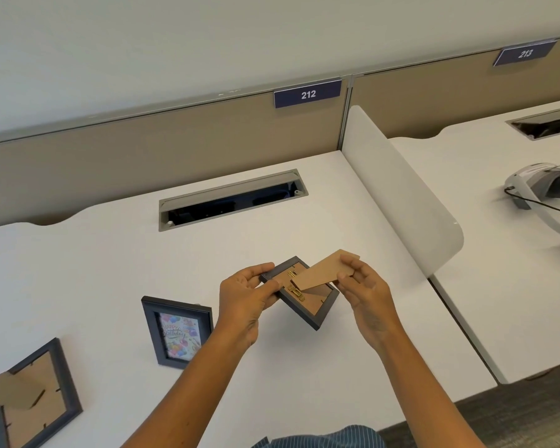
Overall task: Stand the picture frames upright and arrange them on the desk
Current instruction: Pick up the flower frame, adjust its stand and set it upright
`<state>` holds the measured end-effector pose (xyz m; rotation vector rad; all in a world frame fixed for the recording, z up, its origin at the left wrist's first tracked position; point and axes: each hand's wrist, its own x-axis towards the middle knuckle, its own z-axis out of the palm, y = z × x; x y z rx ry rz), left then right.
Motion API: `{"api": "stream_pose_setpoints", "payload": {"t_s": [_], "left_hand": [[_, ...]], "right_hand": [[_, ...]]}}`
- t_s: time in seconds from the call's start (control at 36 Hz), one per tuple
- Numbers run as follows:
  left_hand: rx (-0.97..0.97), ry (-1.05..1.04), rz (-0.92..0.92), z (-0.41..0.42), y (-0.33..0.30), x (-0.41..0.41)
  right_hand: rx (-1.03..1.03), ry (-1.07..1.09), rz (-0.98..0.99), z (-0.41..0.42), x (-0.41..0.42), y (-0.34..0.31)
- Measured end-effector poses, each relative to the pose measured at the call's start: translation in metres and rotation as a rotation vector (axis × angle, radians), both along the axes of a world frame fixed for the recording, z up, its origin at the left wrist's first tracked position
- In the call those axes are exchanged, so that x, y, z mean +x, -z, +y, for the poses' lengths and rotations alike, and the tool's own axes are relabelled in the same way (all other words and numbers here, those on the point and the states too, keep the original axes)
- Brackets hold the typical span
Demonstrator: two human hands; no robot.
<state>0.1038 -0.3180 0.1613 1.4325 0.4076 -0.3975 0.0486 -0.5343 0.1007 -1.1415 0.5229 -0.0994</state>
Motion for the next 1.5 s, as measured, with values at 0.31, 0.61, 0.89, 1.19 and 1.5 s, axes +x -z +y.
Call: {"api": "stream_pose_setpoints", "payload": {"t_s": [0.31,0.61,0.89,1.19,1.5], "left_hand": [[-0.023,-0.052,0.011,-0.009,-0.003,0.005],[-0.057,-0.047,0.018,-0.019,0.0,0.012],[0.115,0.143,-0.039,-0.035,0.002,0.027],[0.285,0.249,-0.127,-0.048,0.024,0.039],[0.258,0.249,-0.137,-0.053,0.033,0.046]], "right_hand": [[-0.433,-0.373,-0.006,0.022,-0.022,-0.004],[-0.539,-0.359,-0.024,0.025,-0.022,0.0],[-0.357,-0.297,0.083,0.011,-0.017,0.004],[-0.217,-0.203,0.228,0.004,-0.011,0.004],[-0.191,-0.179,0.27,0.001,-0.004,0.01]]}}
